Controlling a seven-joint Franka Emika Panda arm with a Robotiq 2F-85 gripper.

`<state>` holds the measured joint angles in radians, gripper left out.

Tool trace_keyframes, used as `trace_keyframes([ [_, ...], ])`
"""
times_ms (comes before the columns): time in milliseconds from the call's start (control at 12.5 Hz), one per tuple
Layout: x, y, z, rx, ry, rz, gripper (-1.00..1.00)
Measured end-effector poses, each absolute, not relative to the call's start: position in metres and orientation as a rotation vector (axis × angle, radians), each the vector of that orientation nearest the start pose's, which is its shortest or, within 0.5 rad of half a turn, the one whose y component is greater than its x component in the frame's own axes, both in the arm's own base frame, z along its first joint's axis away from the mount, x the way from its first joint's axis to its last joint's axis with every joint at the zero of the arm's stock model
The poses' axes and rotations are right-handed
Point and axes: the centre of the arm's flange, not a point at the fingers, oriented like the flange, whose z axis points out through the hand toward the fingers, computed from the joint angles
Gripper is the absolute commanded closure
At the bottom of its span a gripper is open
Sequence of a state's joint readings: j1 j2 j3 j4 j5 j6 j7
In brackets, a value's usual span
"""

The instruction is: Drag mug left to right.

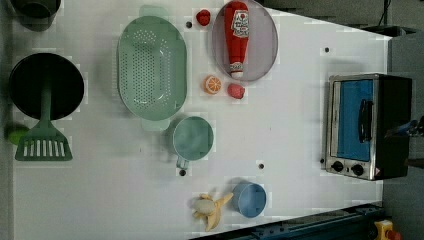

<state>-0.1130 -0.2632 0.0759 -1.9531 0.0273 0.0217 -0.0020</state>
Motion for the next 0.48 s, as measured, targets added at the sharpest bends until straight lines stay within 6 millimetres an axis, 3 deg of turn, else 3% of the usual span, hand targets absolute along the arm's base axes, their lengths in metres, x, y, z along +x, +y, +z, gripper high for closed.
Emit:
trace_keyframes([
  [160,0.472,0.015,0.585,-2.924,1.214,0.092,-1.0],
  [240,0.477,0.033,0.578,-2.954,1.167,0.098,-1.0],
  [480,0.498,0.11,0.528,-3.053,0.95,0.142,-1.0],
])
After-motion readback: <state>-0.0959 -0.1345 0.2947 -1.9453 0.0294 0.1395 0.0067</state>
